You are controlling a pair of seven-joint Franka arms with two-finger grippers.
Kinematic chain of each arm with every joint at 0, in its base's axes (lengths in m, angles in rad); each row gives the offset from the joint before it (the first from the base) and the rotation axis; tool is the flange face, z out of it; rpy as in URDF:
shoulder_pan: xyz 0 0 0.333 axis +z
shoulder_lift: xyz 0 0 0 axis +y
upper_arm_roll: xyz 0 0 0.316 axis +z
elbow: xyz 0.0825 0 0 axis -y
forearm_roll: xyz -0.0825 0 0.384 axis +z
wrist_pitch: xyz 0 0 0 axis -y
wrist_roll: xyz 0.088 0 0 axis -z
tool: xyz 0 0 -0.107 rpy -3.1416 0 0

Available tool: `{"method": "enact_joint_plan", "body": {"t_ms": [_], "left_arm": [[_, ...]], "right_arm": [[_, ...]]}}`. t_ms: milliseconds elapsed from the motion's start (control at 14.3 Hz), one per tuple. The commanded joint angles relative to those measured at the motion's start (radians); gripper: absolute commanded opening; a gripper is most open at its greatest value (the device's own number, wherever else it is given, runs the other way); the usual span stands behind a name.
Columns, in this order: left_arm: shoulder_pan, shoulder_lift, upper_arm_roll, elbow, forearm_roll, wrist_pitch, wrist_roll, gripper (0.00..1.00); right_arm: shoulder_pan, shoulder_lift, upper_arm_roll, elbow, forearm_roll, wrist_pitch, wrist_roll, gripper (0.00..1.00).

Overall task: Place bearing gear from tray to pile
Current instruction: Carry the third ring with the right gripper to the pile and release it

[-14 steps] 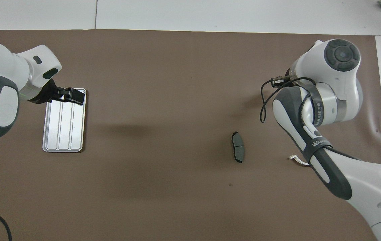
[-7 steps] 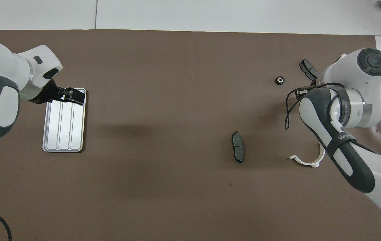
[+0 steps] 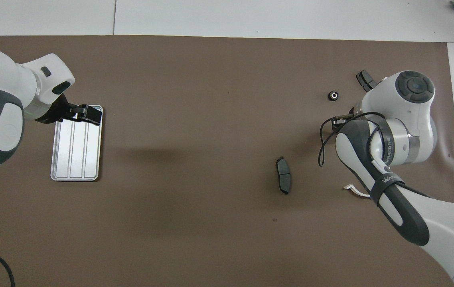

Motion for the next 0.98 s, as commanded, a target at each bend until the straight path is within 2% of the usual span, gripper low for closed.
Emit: {"method": "enact_joint_plan", "body": {"t_ms": [0,139,279,558,906], "left_arm": [[-0.01,-0.023,0.008,-0.018,0.018,0.002,0.008,1.0],[-0.008,-0.029,0.01,-0.013,0.018,-0.011,0.013,1.0],[-0.004,-0.068,0.008,-0.012,0.017,-0.027,0.013,1.0],[0.001,-0.144,0.008,-0.004,0.017,-0.104,0.016,1.0],[0.003,-0.198,0.007,0.017,0.018,-0.208,0.015,1.0]], "right_arm": [[0.013,-0.033,0.002,-0.021,0.009,0.003,0.037,1.0],[0.013,-0.065,0.004,-0.009,0.009,-0.023,0.035,1.0],[0.011,-0.113,0.004,0.005,0.009,-0.076,0.029,1.0],[0.002,-0.208,0.004,0.042,0.009,-0.196,0.025,1.0],[-0.033,-0.338,-0.007,0.048,0.024,-0.3,0.02,1.0]]}}
